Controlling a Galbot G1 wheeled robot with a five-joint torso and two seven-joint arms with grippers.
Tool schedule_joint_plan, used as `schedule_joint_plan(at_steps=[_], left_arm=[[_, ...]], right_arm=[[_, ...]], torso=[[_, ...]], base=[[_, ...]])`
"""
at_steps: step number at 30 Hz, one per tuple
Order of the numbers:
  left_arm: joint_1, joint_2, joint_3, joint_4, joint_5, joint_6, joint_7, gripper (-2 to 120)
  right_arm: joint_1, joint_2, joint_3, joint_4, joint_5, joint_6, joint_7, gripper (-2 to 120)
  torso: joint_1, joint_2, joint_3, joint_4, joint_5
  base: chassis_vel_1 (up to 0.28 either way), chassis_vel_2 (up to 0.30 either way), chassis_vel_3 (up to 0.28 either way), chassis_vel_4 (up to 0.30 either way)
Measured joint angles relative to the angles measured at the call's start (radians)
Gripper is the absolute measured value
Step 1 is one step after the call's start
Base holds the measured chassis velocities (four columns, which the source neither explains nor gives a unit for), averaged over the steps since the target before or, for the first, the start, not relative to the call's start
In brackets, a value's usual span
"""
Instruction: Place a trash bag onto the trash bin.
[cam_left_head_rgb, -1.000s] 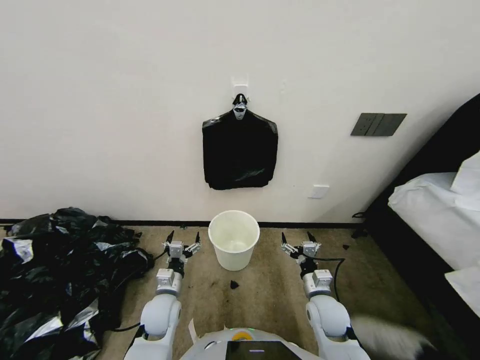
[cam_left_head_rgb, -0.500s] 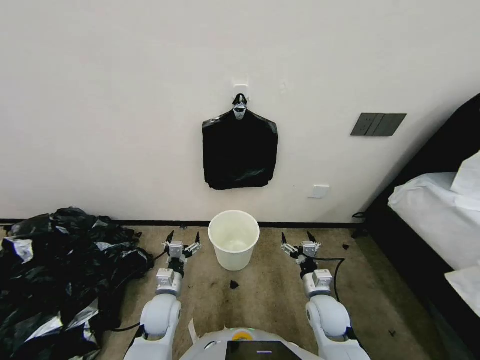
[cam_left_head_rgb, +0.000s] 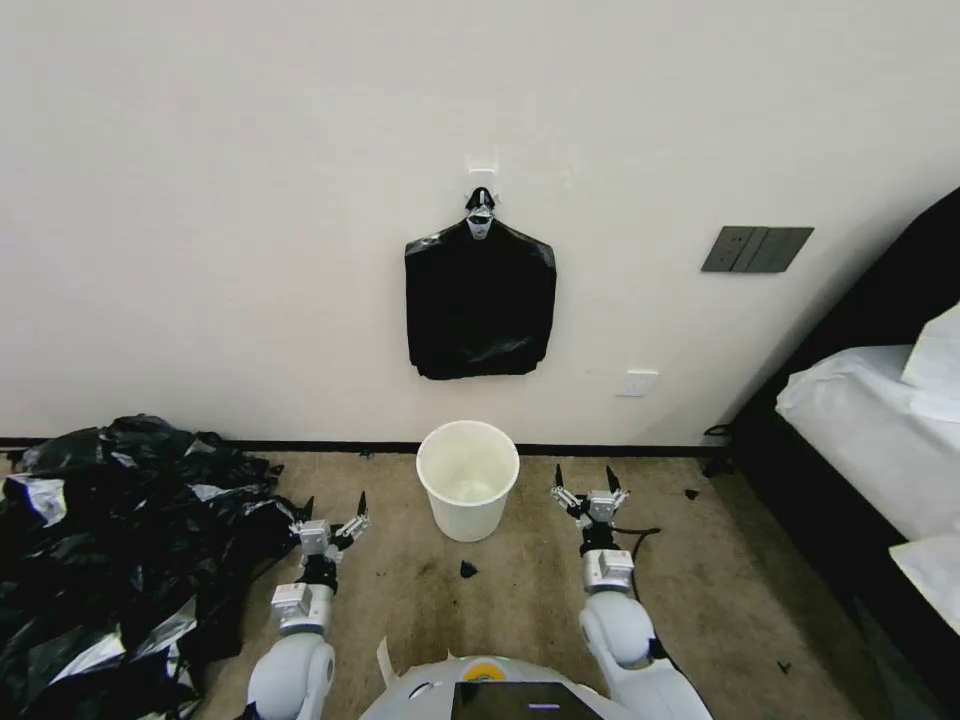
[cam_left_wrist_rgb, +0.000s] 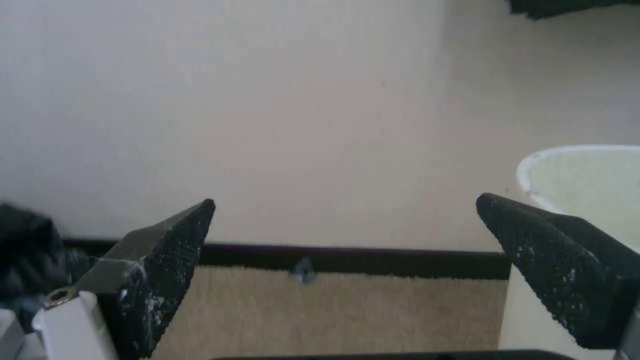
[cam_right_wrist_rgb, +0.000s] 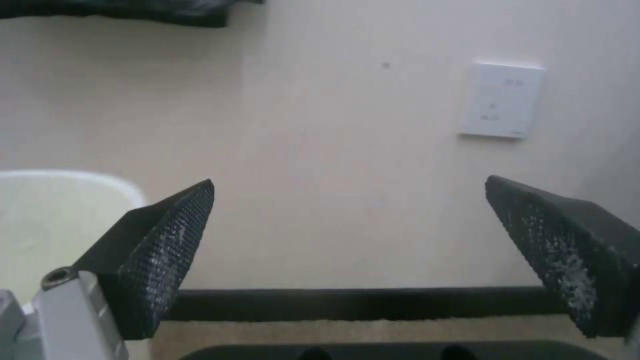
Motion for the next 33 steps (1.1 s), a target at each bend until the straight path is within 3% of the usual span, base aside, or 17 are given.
schedule_joint_plan(at_steps=[3,6,9,11,15,19,25,28,29,32,33], left_arm=[[-0.003,0.010,-0.015,-0.020,0.006,-0.006,0.019,100],[-0.015,0.031,-0.047,-0.053,0.007,-0.034,0.085,100],[-0.021,0.041,-0.060,-0.071,0.002,-0.054,0.113,100],[-0.026,0.044,-0.060,-0.081,-0.010,-0.066,0.110,100],[-0.047,0.051,-0.033,-0.123,-0.082,-0.052,0.005,100],[-0.046,0.058,-0.028,-0.162,-0.093,-0.052,-0.012,100],[-0.024,0.065,-0.019,-0.209,-0.092,-0.080,-0.014,100],[-0.010,0.055,0.000,-0.222,-0.087,-0.081,-0.027,100],[-0.010,0.055,0.000,-0.222,-0.087,-0.081,-0.027,100],[-0.002,0.041,0.016,-0.195,-0.054,-0.081,-0.042,100],[-0.002,0.041,0.016,-0.195,-0.054,-0.081,-0.042,100]], right_arm=[[0.013,-0.009,-0.009,-0.001,-0.006,0.013,0.000,100],[0.029,-0.026,-0.007,0.029,-0.005,0.021,-0.011,100],[0.038,-0.039,0.004,0.061,0.000,0.041,-0.046,100],[0.044,-0.046,0.010,0.086,0.015,0.051,-0.064,100],[0.056,-0.068,0.012,0.212,0.136,0.015,-0.074,100],[0.075,-0.109,-0.005,0.271,0.191,-0.035,-0.061,100],[0.147,-0.187,-0.061,0.231,0.289,-0.027,-0.057,100],[0.263,-0.199,-0.153,0.207,0.502,0.007,-0.071,100],[0.263,-0.199,-0.153,0.207,0.502,0.007,-0.071,100],[0.385,-0.146,-0.258,0.191,0.718,0.008,-0.077,100],[0.385,-0.146,-0.258,0.191,0.718,0.008,-0.077,100]], torso=[[0.000,0.000,0.000,0.0003,-0.0009],[0.000,0.000,0.000,0.0000,-0.0006],[0.000,0.000,0.000,0.0002,-0.0004],[0.000,0.000,0.000,0.0001,-0.0005],[0.000,0.000,0.000,0.0000,-0.0005],[0.000,0.000,0.000,0.0000,-0.0005],[0.000,0.000,0.000,0.0001,-0.0002],[0.000,0.000,0.000,0.0004,-0.0004],[0.000,0.000,0.000,0.0004,-0.0004],[0.000,0.000,0.000,0.0002,-0.0007],[0.000,0.000,0.000,0.0002,-0.0007]], base=[[0.000,0.000,0.000,0.000],[0.000,0.000,0.000,0.000],[0.000,0.000,0.000,0.000],[0.000,0.000,0.000,0.000],[0.000,0.000,0.000,0.000],[0.000,0.000,0.000,0.000],[0.000,0.000,0.000,0.000],[0.000,0.000,0.000,0.000],[0.000,0.000,0.000,0.000],[0.000,0.000,0.000,0.000],[0.000,0.000,0.000,0.000]])
